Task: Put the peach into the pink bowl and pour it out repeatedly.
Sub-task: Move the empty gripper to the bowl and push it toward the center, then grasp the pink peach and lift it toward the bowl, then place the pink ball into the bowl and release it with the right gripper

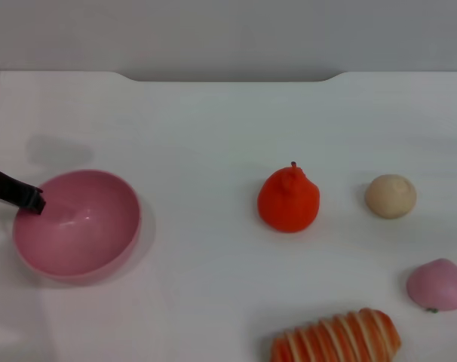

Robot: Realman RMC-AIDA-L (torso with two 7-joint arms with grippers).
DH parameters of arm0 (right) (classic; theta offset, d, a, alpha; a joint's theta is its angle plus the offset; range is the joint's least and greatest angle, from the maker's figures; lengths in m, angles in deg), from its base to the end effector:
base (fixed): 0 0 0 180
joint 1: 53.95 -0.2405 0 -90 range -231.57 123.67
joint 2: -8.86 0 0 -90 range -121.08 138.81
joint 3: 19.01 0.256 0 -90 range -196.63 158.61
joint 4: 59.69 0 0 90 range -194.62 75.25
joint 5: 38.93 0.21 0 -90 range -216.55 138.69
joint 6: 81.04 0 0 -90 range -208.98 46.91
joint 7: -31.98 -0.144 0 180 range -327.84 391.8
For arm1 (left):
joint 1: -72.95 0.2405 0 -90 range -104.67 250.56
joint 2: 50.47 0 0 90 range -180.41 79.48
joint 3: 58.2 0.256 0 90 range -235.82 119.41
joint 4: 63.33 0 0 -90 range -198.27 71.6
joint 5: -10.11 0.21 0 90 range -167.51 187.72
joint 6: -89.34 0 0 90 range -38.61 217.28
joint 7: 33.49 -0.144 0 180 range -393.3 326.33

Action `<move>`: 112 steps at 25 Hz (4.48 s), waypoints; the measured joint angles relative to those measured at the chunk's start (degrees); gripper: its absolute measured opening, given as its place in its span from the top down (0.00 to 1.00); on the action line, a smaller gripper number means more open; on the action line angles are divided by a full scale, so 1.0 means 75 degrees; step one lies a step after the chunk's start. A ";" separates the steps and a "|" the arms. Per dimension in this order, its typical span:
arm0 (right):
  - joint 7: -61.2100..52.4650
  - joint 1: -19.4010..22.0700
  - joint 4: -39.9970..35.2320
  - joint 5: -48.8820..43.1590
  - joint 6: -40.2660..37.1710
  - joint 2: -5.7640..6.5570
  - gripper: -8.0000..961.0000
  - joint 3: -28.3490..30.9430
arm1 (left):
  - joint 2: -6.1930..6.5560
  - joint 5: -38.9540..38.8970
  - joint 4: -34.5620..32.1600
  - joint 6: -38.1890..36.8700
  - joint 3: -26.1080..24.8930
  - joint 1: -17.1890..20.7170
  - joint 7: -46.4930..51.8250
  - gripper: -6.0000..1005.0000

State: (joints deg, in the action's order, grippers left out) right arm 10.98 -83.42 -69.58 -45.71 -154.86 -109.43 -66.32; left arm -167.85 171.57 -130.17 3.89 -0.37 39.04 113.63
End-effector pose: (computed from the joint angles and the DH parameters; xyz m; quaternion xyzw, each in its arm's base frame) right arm 0.3421 0.3565 0.1094 -0.4654 0.2272 0.4333 0.7376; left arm -0.2764 0.3681 0.0618 -0.8090 -0.4922 0.1737 0.2704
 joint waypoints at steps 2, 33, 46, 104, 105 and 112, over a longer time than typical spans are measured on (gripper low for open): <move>-0.0010 -0.0004 -0.0006 0.0000 0.0001 0.0000 0.50 -0.0010 | 0.0003 0.0000 -0.0015 0.0060 -0.0010 -0.0002 0.0009 0.72; -1.3736 -0.1845 -0.8029 -1.7810 -0.4995 0.0927 0.51 -0.1237 | 0.0217 0.0056 -0.0029 0.0277 0.0010 -0.0182 -0.0074 0.95; -1.3787 -0.2153 -0.6723 -2.0279 -0.3880 -0.0013 0.51 -0.2714 | 0.0007 -0.0481 -0.0759 -0.0768 -0.0146 -0.0837 -0.0381 0.95; -1.2878 -0.1959 -1.0940 -1.6828 -0.2421 -0.0012 0.96 -0.1672 | -0.0075 -0.1732 -0.0378 -0.0679 0.0360 -0.1589 -0.0222 0.95; -1.2858 -0.1964 -1.0901 -1.6661 -0.2336 -0.0014 0.96 -0.1791 | -0.0075 -0.1742 -0.0375 -0.0667 0.0386 -0.1601 -0.0210 0.95; -1.2570 -0.2109 -1.0386 -1.5907 -0.1991 -0.0057 0.96 -0.2766 | -0.0075 -0.1782 -0.0363 -0.0612 0.0515 -0.1737 -0.0115 0.95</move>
State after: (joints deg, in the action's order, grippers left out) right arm -83.30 -99.24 -147.48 -165.01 -169.79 -109.86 -87.07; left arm -168.42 158.20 -132.89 -0.71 3.49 26.01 112.76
